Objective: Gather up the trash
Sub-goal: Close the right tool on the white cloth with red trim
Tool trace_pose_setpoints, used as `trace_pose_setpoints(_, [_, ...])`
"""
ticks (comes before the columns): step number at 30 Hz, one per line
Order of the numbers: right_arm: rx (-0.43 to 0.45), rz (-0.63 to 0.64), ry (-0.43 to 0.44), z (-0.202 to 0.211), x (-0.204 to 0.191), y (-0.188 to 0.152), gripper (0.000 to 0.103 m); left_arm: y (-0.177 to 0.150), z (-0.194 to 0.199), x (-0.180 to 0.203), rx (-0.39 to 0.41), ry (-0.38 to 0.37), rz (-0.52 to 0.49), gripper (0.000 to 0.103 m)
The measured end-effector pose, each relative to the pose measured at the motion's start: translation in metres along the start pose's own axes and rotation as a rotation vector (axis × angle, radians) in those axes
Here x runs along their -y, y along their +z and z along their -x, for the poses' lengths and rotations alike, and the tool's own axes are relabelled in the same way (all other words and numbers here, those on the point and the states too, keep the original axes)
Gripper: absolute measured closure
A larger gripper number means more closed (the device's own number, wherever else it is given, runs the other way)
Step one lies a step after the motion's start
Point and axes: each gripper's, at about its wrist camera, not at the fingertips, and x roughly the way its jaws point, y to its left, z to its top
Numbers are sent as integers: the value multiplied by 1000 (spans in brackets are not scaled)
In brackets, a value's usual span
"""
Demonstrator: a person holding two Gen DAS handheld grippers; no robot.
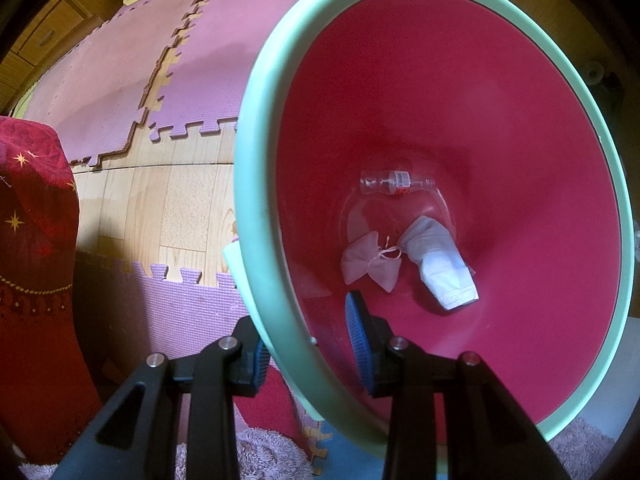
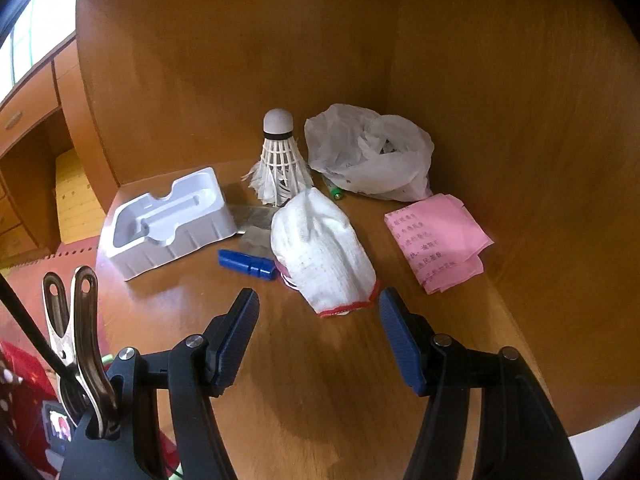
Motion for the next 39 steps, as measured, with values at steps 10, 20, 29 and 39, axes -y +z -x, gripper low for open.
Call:
trace_pose_setpoints(10, [-29, 1, -17, -14, -1, 6, 39, 0, 0, 0, 0, 0, 0, 67])
trace_pose_setpoints(20, [-42, -67, 3, -27, 9, -1, 64, 0, 0, 0, -1, 0, 0, 67])
trace_pose_setpoints(29, [9, -58, -10, -12, 8, -2, 81, 1, 0, 0, -1, -1, 0, 67])
trace_pose_setpoints(39, [69, -96, 12, 12, 18, 0, 85, 1, 0, 0, -1, 0, 0, 67])
